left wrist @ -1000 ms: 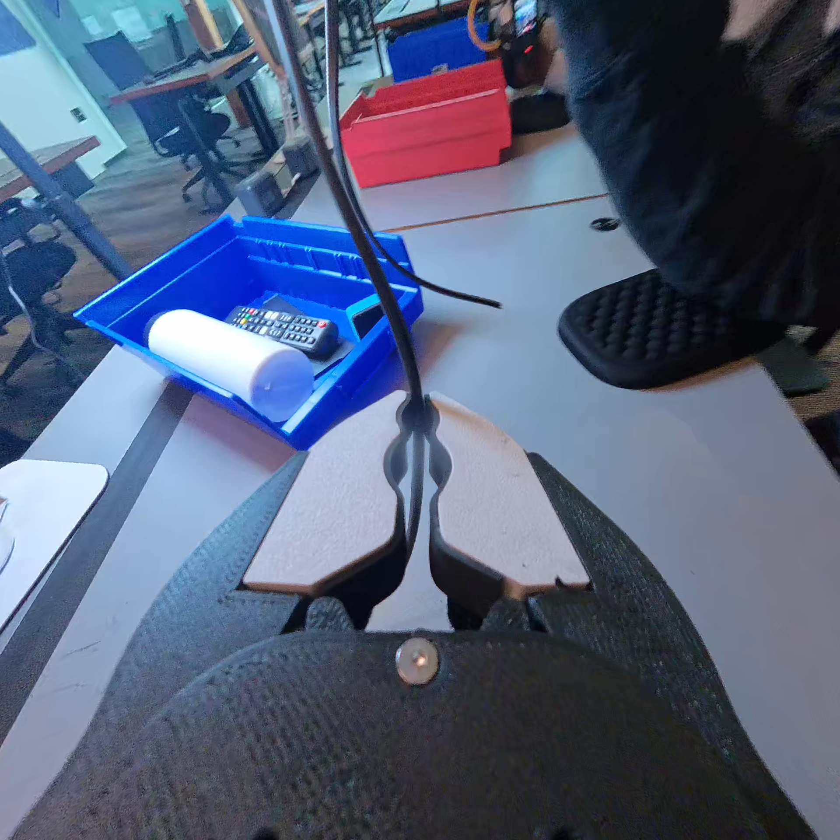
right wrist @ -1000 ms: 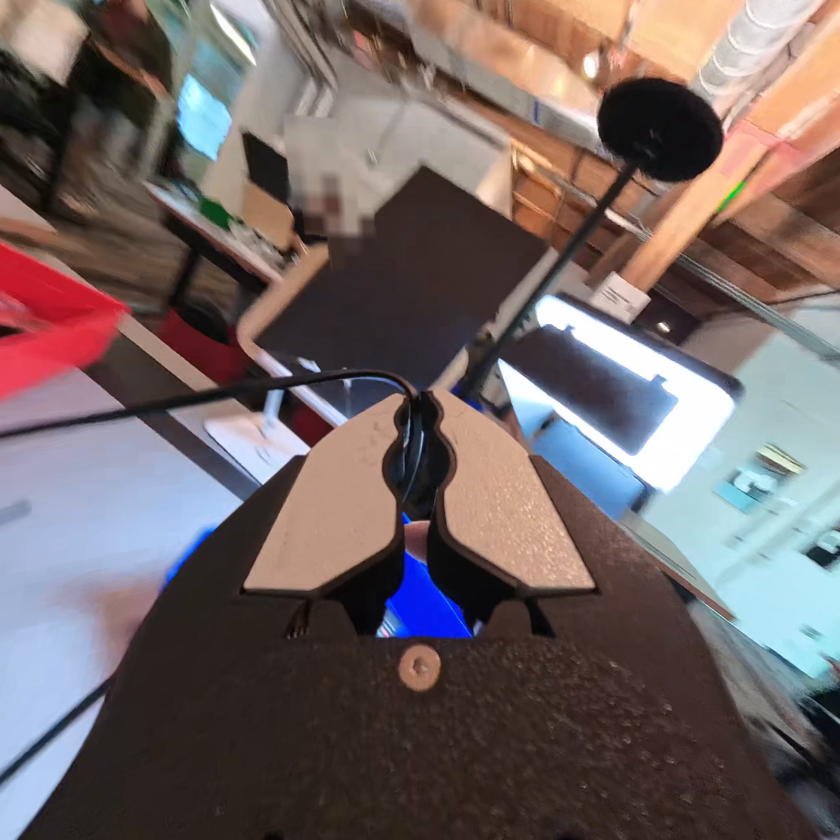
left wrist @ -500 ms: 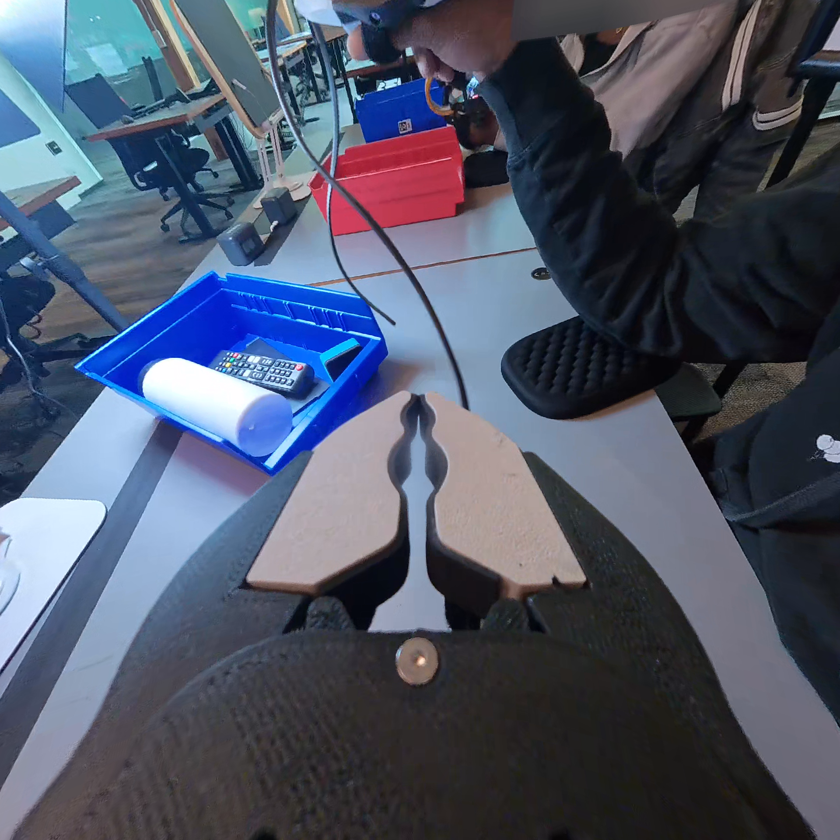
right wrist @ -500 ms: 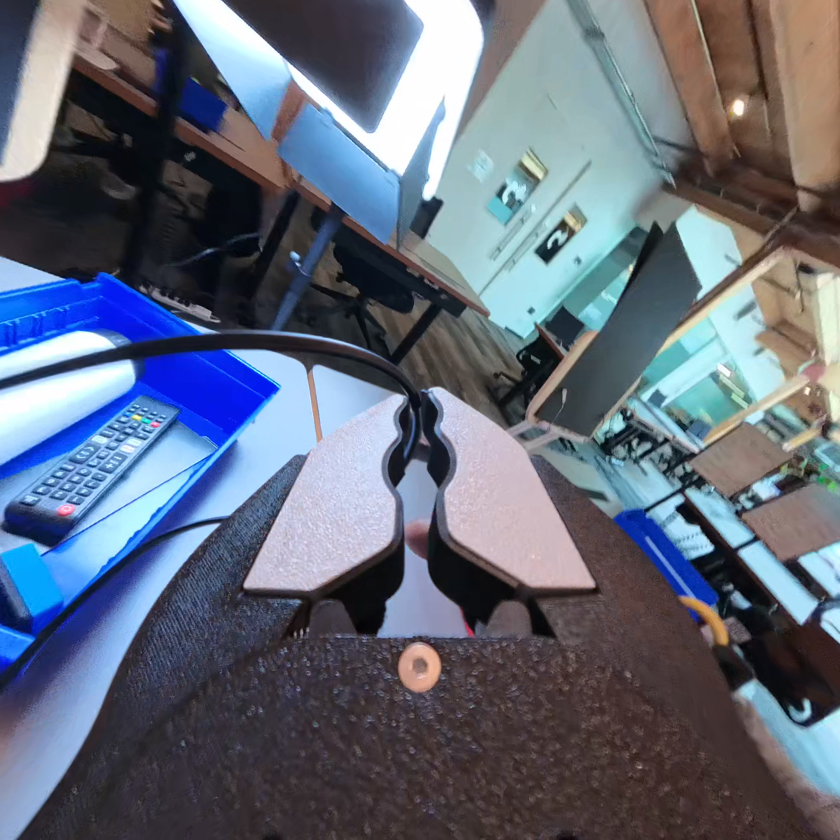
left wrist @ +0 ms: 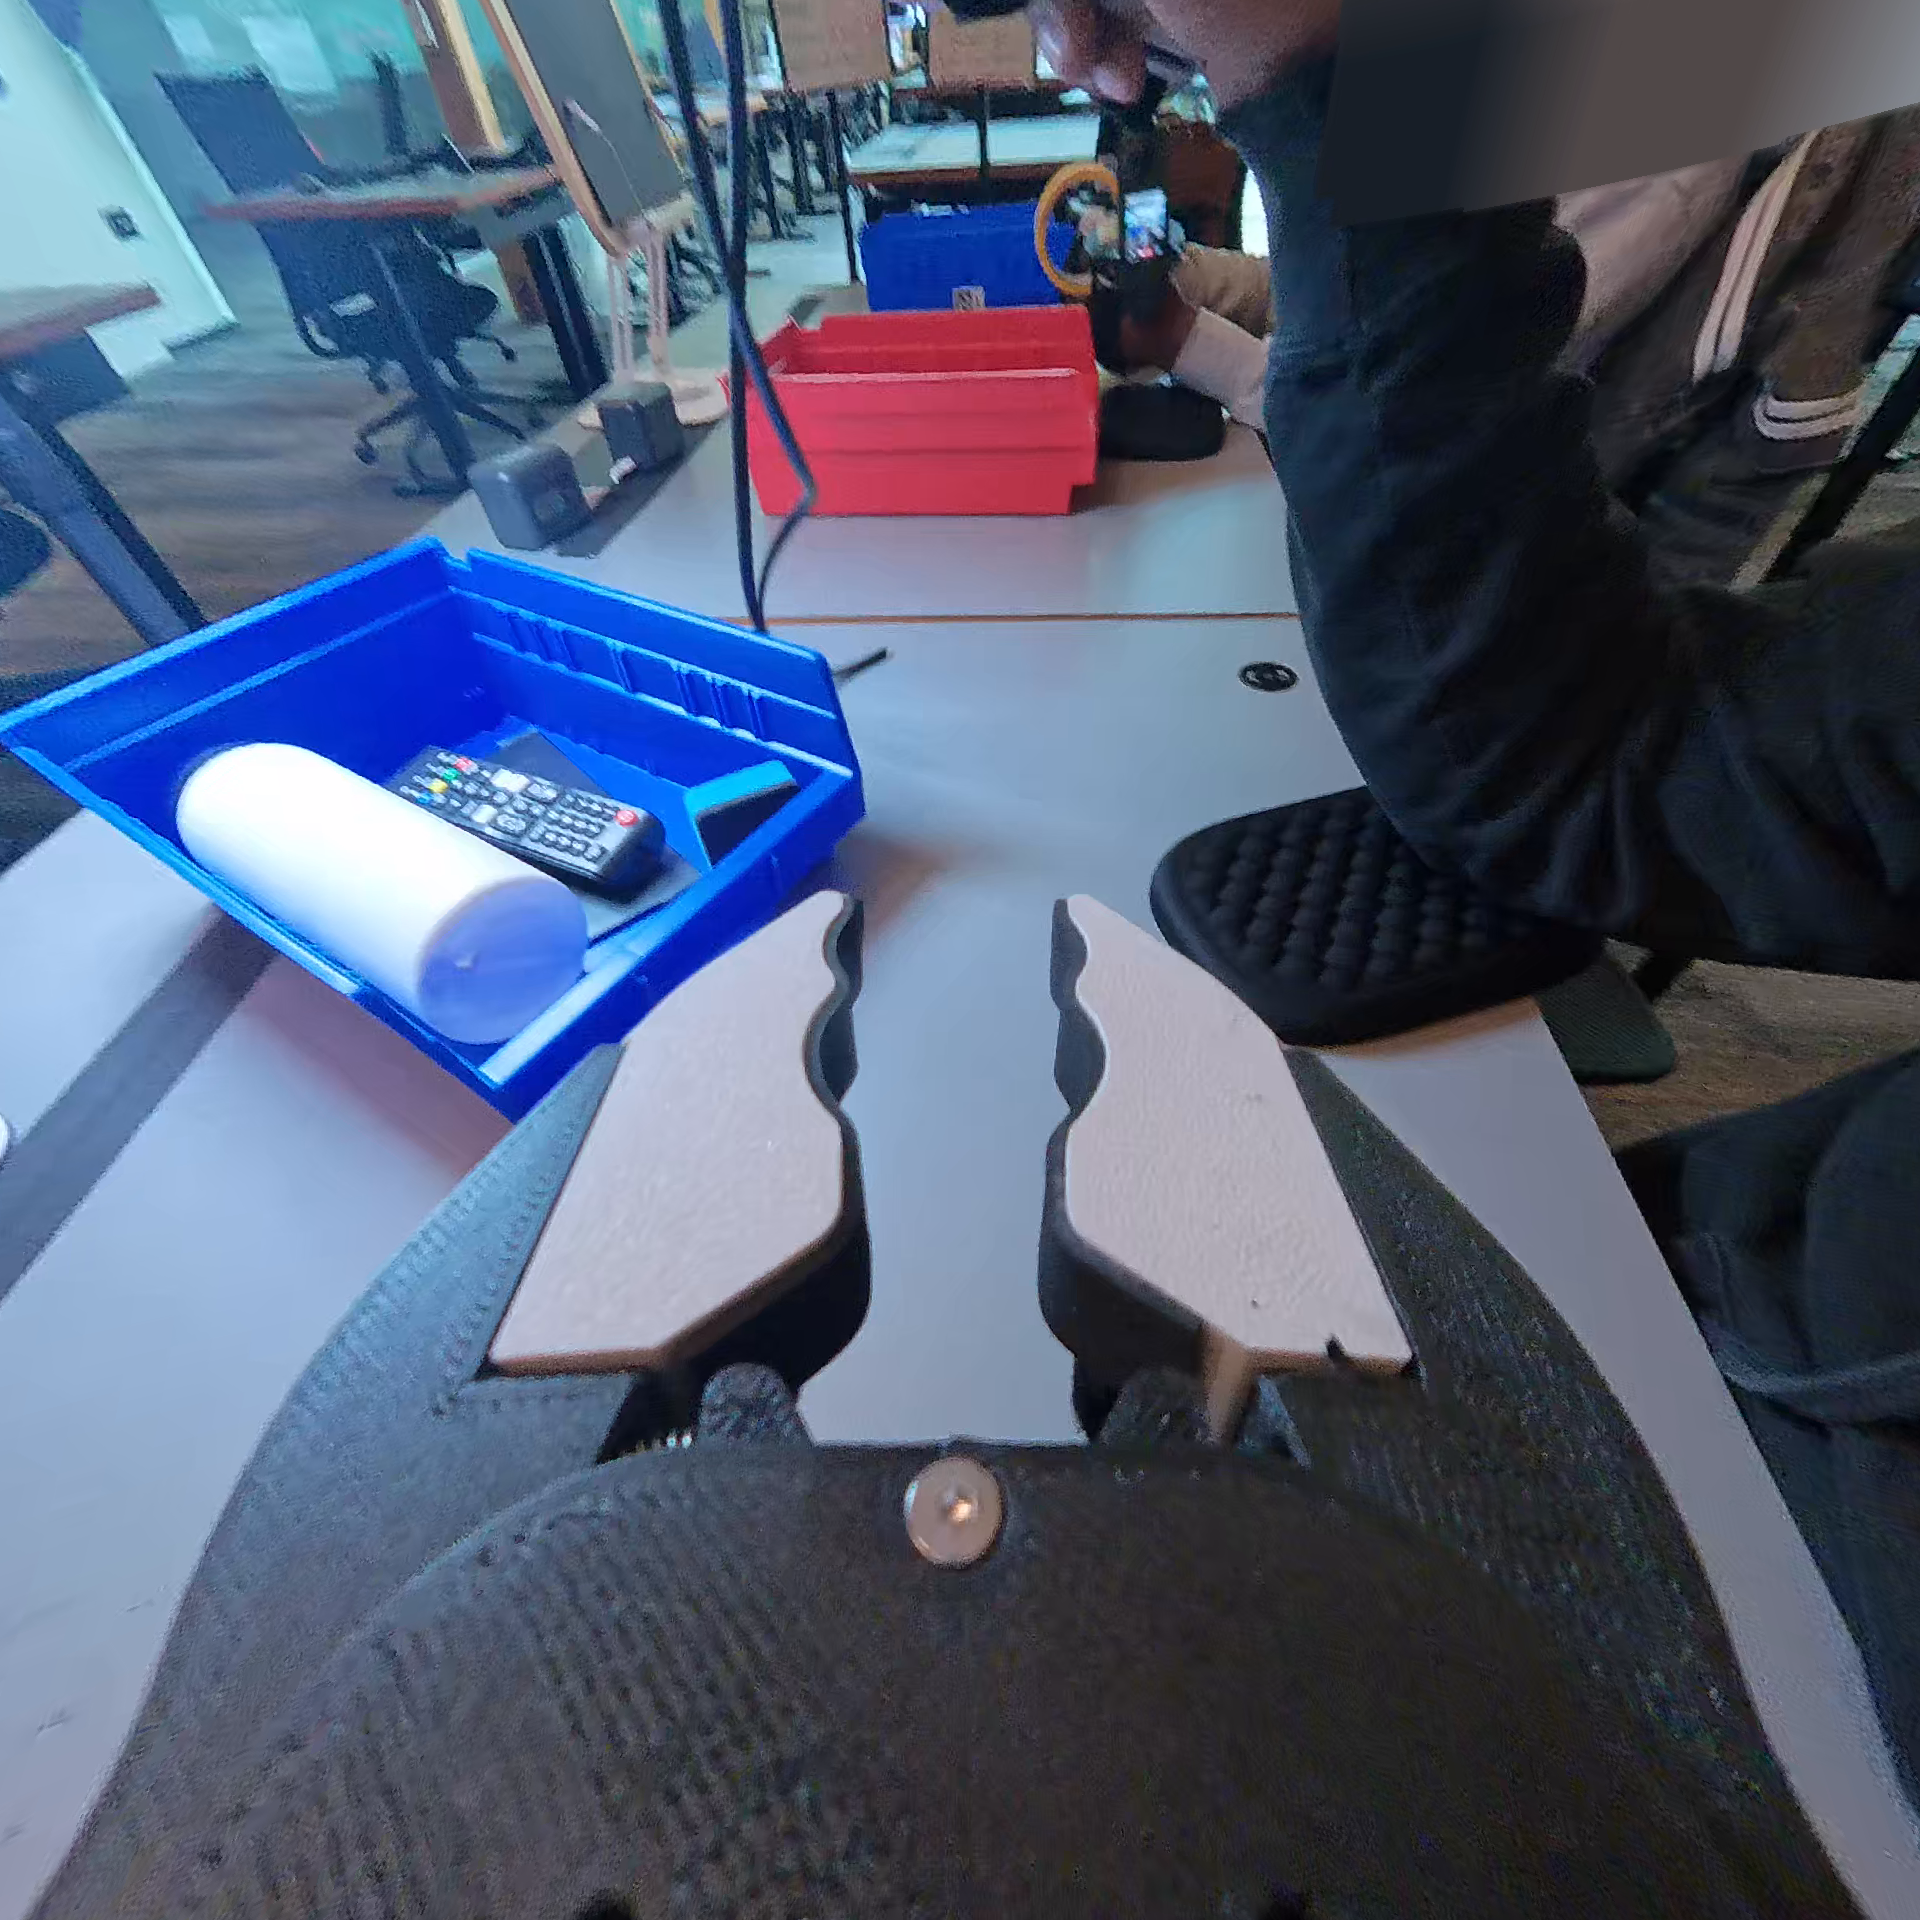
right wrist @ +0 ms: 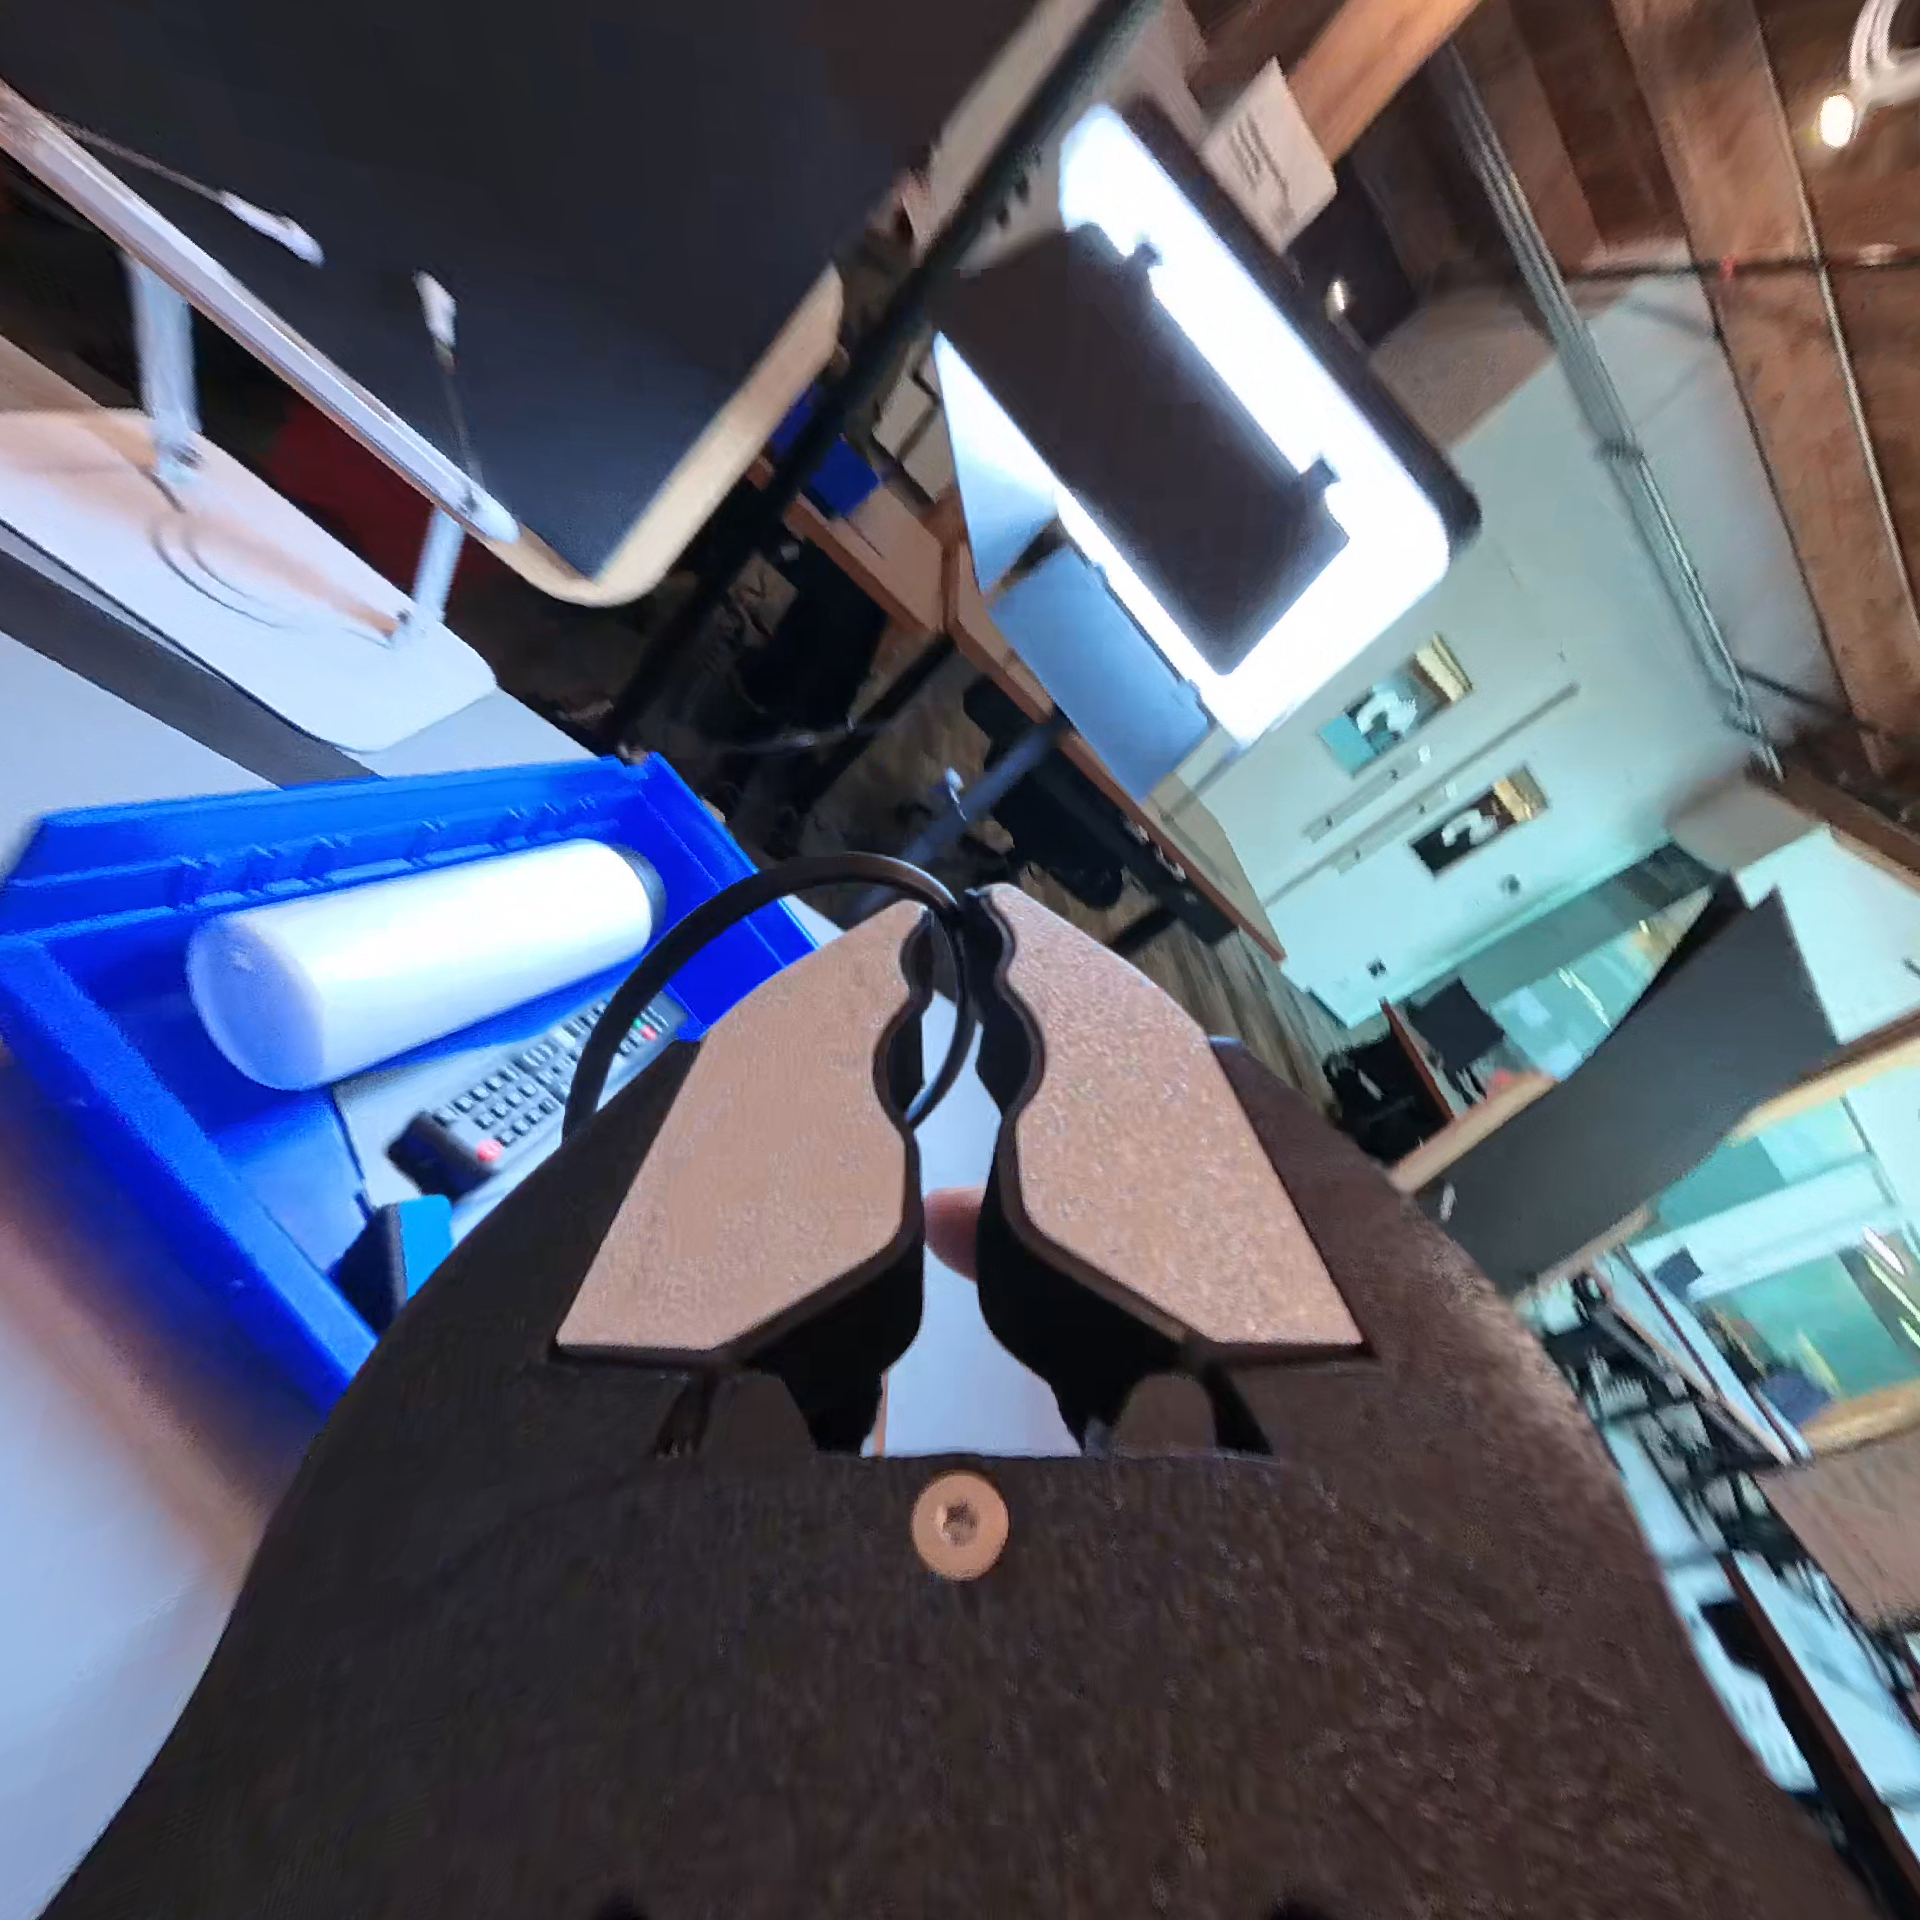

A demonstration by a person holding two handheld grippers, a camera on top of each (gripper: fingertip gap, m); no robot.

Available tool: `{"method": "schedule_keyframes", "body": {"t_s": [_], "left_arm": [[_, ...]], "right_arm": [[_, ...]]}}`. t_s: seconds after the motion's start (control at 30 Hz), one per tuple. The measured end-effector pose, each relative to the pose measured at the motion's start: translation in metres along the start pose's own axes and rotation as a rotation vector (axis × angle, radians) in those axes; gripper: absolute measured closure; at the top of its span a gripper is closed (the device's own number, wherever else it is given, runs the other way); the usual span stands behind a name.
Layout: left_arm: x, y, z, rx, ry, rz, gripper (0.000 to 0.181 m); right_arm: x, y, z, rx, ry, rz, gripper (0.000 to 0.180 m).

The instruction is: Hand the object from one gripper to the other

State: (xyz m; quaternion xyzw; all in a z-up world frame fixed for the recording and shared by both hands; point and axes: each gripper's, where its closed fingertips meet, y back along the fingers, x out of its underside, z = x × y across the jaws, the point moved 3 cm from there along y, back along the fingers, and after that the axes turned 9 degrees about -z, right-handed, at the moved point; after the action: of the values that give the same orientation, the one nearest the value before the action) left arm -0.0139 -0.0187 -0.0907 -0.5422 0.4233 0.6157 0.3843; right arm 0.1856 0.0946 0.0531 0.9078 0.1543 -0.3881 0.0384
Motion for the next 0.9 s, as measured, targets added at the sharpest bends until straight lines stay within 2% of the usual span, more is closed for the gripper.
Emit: {"method": "schedule_keyframes", "body": {"t_s": [0.13,0.3,0.33,0.37,0.43,0.6,0.67,0.73,0.8,0.9], "left_arm": [[-0.023,0.003,0.001,-0.068,-0.044,-0.107,0.141],[-0.059,0.007,-0.010,-0.068,-0.037,-0.238,0.130],[-0.064,0.008,-0.013,-0.066,-0.054,-0.251,0.131],[-0.067,0.012,-0.016,-0.060,-0.086,-0.260,0.140],[-0.074,0.024,-0.015,-0.099,-0.179,-0.258,0.181],[-0.086,0.057,0.000,-0.185,-0.229,-0.166,0.181],[-0.081,0.067,0.008,-0.211,-0.222,-0.080,0.181],[-0.071,0.074,0.019,-0.251,-0.250,0.004,0.181],[-0.068,0.077,0.024,-0.261,-0.251,0.012,0.181],[-0.060,0.080,0.034,-0.307,-0.277,0.080,0.181]], "right_arm": [[-0.051,0.016,0.042,-0.170,0.039,-0.189,0.174],[-0.109,0.043,0.124,-0.509,0.050,-0.422,0.174],[-0.117,0.048,0.139,-0.567,0.053,-0.454,0.174],[-0.121,0.051,0.150,-0.608,0.060,-0.469,0.175],[-0.120,0.048,0.158,-0.627,0.074,-0.458,0.175],[-0.115,0.042,0.156,-0.691,-0.018,-0.475,0.175],[-0.110,0.033,0.151,-0.613,0.027,-0.446,0.175],[-0.110,0.034,0.150,-0.618,0.027,-0.456,0.175],[-0.112,0.035,0.149,-0.618,0.008,-0.463,0.175],[-0.102,0.024,0.139,-0.502,0.094,-0.394,0.175]]}}
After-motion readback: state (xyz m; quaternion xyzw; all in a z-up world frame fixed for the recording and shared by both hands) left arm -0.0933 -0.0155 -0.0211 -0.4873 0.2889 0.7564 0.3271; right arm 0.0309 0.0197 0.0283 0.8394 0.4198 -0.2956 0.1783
